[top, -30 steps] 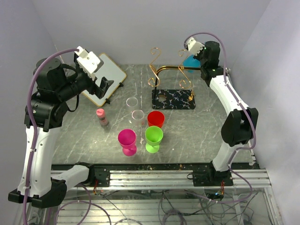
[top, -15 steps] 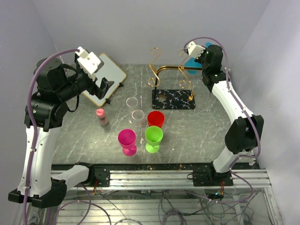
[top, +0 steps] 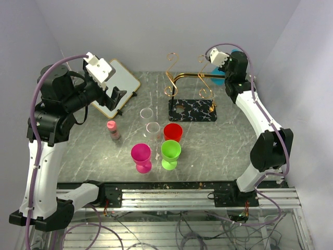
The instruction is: Place the wine glass upside down on the wine glass rack
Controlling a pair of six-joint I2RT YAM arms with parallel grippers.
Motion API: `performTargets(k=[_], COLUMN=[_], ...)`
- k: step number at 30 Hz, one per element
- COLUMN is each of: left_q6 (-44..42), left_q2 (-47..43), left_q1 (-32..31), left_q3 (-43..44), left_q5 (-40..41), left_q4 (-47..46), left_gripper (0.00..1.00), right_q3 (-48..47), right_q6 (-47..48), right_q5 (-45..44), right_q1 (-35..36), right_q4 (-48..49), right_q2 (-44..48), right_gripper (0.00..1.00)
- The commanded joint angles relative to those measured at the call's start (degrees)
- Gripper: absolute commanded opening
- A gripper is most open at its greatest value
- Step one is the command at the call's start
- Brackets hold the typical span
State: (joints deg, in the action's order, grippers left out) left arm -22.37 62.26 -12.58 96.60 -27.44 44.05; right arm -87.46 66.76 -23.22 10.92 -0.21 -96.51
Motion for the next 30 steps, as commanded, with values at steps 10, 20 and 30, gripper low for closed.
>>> performTargets(k=[10,20,30], left_q6=[-1.2,-1.5,-1.4], left_q2=[-1.0,-0.6,-0.2], left_q1=[0.4,0.4,0.4], left_q3=[0.7,1.0,1.5], left_q5=[-1.5,-1.7,-2.0], left_q4=[0.5,0.8,0.7], left_gripper=[0.96,0.97,0.97], right_q3=[-1.0,-5.5,-11.0], right_q6=[2.3,2.4,2.8], right_q5=[-3.4,-2.8,-2.1], right_q1=[-2.0,-3.3,-3.9], right_q4=[4.0,3.6,2.8], right_q2=[-0.3,-4.5,-9.1], right_gripper=[0.0,0.0,0.0])
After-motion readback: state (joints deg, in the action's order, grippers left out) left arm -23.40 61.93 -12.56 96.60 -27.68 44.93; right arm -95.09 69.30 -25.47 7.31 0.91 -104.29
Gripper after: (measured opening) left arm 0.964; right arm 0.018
